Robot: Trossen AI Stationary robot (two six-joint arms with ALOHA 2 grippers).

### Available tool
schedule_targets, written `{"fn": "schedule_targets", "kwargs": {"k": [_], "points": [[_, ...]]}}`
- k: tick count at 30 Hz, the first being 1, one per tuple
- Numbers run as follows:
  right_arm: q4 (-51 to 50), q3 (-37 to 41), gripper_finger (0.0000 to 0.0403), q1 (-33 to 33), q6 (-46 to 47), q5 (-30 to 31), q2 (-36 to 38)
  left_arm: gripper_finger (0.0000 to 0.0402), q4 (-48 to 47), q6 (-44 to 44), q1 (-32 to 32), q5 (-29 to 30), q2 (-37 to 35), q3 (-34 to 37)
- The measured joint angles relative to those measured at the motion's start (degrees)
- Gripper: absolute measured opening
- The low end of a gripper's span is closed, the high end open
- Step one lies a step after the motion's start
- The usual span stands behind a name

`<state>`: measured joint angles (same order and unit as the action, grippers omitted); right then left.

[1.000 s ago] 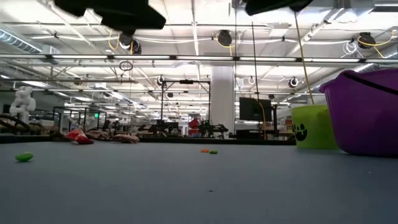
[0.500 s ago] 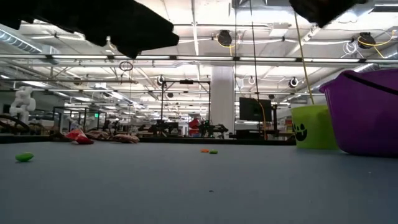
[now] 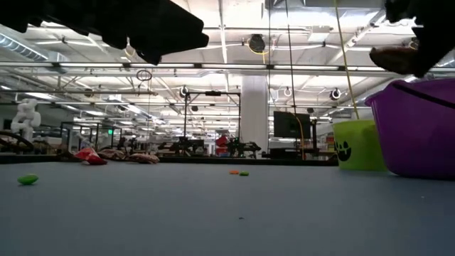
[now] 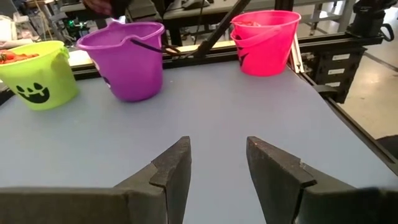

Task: Organize candy in baskets
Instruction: Put the brown chocolate bar into the violet bucket, then put the orange chocolate bar into the pink bucket

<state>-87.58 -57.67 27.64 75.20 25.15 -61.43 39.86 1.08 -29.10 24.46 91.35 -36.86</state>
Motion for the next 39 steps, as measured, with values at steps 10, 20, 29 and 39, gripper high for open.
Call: {"fn": "schedule_targets", "kwargs": {"k": [10, 20, 29, 39], "points": [[-2.06, 5.82, 0.0093, -1.44, 3.08, -9.95, 0.42, 0.0162, 0.13, 0.00, 0.26, -0.05, 0.00, 0.00], [4.39, -3.32, 0.0234, -1.34, -5.63, 1.95, 0.44, 0.0162, 0.29, -1.42, 1.07, -0.38, 0.00, 0.00], [42.90, -0.75, 0.0271, 1.36, -36.42, 22.11, -1.06, 0.0179, -0.85, 2.71, 3.50, -0.44, 0.00, 0.00], [71.49, 6.90, 0.0270, 1.57, -50.35, 15.28, -9.07, 0.0264, -25.79, 5.06, 3.13, -1.67, -4.24, -5.61]]}}
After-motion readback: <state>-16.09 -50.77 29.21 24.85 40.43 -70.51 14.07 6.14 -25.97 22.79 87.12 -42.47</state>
